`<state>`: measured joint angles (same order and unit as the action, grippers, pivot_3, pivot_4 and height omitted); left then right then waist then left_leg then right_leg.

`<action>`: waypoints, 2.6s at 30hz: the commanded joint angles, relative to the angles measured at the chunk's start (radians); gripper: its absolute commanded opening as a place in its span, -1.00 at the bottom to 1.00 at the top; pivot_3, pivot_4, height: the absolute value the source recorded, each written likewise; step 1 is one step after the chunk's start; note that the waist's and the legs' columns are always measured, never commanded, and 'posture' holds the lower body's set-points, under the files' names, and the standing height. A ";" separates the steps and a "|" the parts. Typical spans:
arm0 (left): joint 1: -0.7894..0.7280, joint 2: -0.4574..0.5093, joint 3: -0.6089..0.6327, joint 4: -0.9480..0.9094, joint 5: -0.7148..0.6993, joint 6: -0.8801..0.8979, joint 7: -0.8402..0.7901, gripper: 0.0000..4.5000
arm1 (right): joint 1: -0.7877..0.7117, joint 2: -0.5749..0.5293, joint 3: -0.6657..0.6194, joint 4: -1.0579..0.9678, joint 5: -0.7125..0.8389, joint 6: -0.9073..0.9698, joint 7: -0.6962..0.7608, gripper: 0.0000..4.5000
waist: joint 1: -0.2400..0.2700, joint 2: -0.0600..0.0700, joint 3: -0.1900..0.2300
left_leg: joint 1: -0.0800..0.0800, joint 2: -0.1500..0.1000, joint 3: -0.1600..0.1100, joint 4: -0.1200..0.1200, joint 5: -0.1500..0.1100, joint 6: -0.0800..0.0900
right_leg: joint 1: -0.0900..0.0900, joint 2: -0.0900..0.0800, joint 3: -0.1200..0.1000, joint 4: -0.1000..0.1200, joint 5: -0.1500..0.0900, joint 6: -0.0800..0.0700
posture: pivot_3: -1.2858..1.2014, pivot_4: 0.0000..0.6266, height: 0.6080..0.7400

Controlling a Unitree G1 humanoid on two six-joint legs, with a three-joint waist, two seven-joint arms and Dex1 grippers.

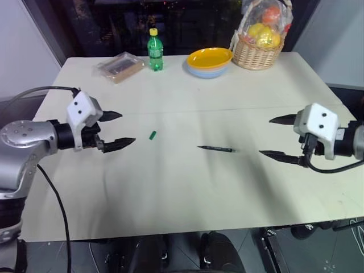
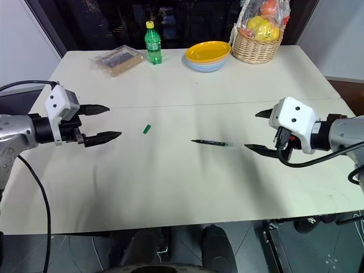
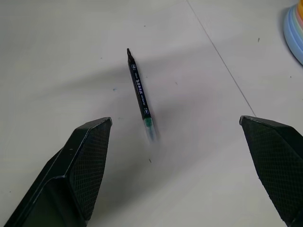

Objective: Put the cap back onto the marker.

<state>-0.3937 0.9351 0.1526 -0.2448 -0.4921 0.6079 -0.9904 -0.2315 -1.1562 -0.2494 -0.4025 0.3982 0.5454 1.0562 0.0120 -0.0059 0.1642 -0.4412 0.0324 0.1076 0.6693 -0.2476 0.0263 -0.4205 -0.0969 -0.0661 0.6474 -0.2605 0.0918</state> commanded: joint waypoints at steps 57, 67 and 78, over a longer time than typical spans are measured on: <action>-0.172 -0.560 -0.231 0.491 0.386 -0.034 0.511 0.63 | 0.208 0.221 -0.053 -0.427 0.103 0.226 -0.368 1.00 | 0.003 -0.002 0.000 | -0.001 0.000 -0.004 0.013 -0.003 0.005 | 0.007 -0.001 -0.002 0.002 -0.001 -0.001 | 0.03 -0.52 1.00; -0.156 -0.544 -0.223 0.507 0.385 -0.036 0.498 -0.99 | 0.189 0.215 -0.083 -0.433 0.138 0.248 -0.364 1.00 | 0.000 -0.002 0.000 | 0.000 0.000 -0.004 0.012 -0.003 0.005 | 0.006 -0.002 -0.002 0.002 -0.001 -0.003 | 0.03 -0.52 1.00; -0.211 -0.413 -0.186 0.435 0.320 -0.051 0.320 -0.99 | 0.166 0.218 -0.051 -0.415 0.164 0.247 -0.364 1.00 | -0.002 -0.002 0.000 | -0.001 0.001 -0.004 0.012 -0.003 0.005 | 0.005 -0.003 -0.001 0.002 -0.002 -0.004 | 0.03 -0.52 1.00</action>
<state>-0.5688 0.4926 -0.0691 0.2404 -0.1433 0.5634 -0.6171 -0.0501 -0.9316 -0.3015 -0.8070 0.5628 0.8113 0.6912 0.0103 -0.0076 0.1640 -0.4426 0.0334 0.1037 0.6809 -0.2510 0.0311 -0.4165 -0.1006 -0.0672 0.6495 -0.2621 0.0882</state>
